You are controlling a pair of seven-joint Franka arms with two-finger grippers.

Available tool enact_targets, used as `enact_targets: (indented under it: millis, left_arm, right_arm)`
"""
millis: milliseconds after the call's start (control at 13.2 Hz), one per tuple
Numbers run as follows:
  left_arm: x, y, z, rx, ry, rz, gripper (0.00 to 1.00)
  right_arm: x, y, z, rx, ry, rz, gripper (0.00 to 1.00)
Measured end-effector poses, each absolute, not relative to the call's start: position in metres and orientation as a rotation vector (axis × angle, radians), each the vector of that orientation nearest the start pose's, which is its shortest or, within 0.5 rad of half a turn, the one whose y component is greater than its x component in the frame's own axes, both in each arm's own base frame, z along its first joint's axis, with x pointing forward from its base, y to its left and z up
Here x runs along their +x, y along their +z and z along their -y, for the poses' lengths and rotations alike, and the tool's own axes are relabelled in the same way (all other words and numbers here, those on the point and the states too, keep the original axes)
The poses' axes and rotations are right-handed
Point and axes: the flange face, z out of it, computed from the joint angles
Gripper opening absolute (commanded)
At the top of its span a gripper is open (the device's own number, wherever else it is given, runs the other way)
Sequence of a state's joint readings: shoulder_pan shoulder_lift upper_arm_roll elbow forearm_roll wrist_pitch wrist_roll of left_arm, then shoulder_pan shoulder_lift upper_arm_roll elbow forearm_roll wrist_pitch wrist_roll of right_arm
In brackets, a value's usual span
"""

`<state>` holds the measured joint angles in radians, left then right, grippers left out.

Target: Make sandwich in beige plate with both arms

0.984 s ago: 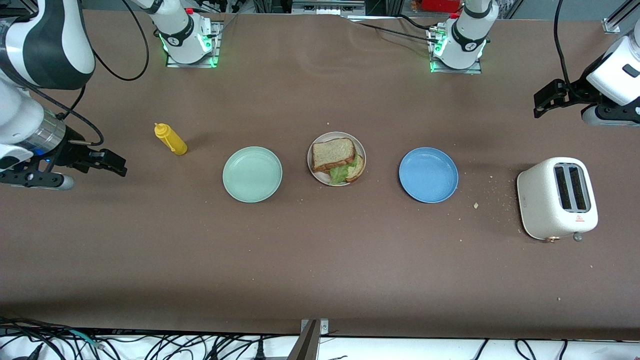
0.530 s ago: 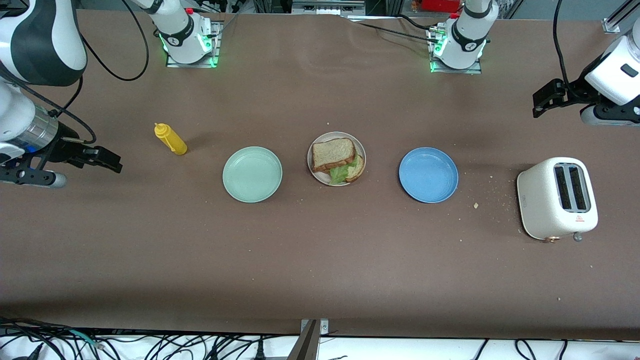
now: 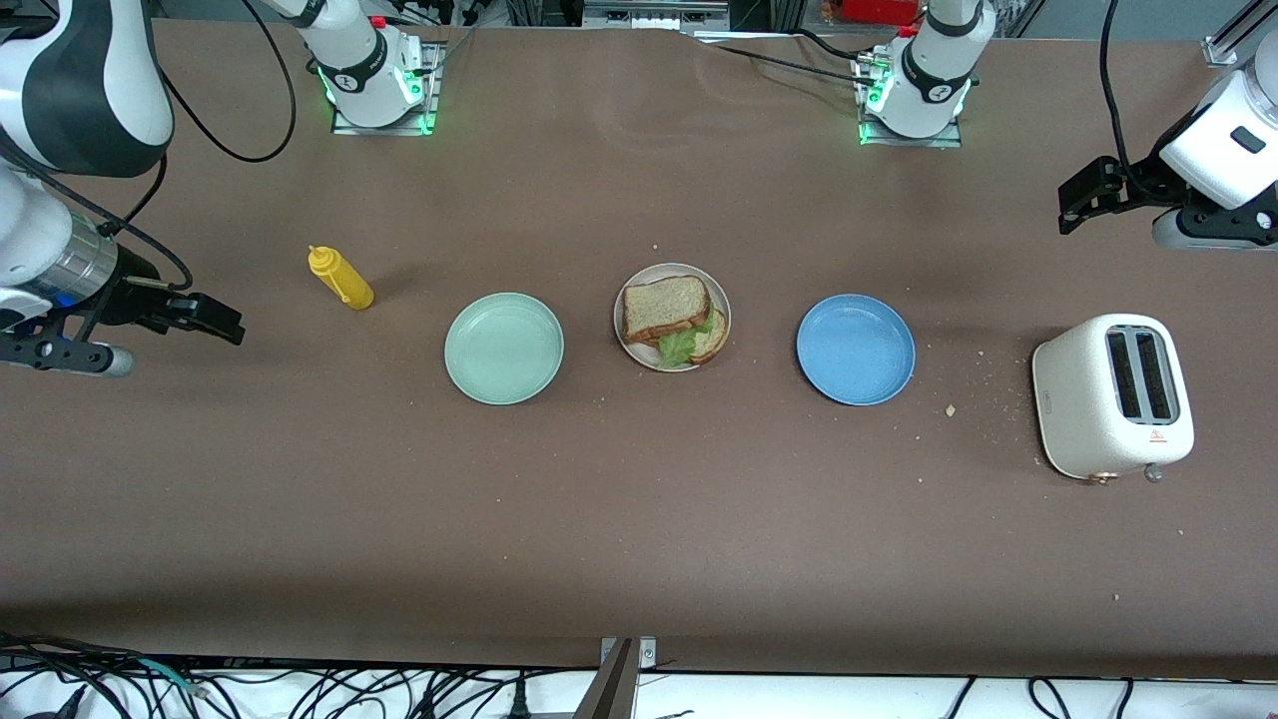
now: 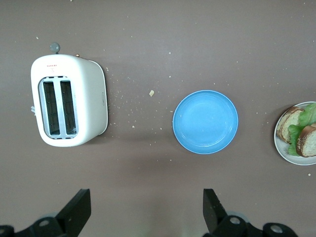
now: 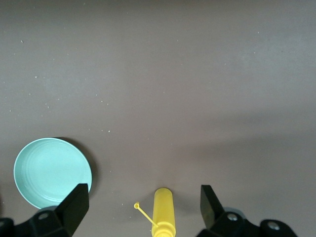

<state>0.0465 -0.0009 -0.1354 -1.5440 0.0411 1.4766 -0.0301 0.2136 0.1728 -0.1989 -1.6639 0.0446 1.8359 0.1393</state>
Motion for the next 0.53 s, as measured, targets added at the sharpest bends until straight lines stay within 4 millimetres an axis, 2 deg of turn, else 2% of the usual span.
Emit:
enact_targets:
  millis: [151, 303, 530]
  left_arm:
    - [0.543, 0.63, 0.045, -3.094, 0.099, -0.091, 1.0]
    - [0.542, 0.63, 0.054, -3.092, 0.098, -0.117, 1.0]
    - [0.541, 0.634, 0.055, -3.106, 0.086, -0.117, 1.0]
  right_arm:
    - [0.617, 0.496, -0.025, -3.129, 0.015, -0.204, 1.0]
    - [0.619, 0.487, -0.027, -3.132, 0.033, -0.206, 1.0]
    - [0.62, 0.484, -0.028, -3.134, 0.041, -0.207, 1.0]
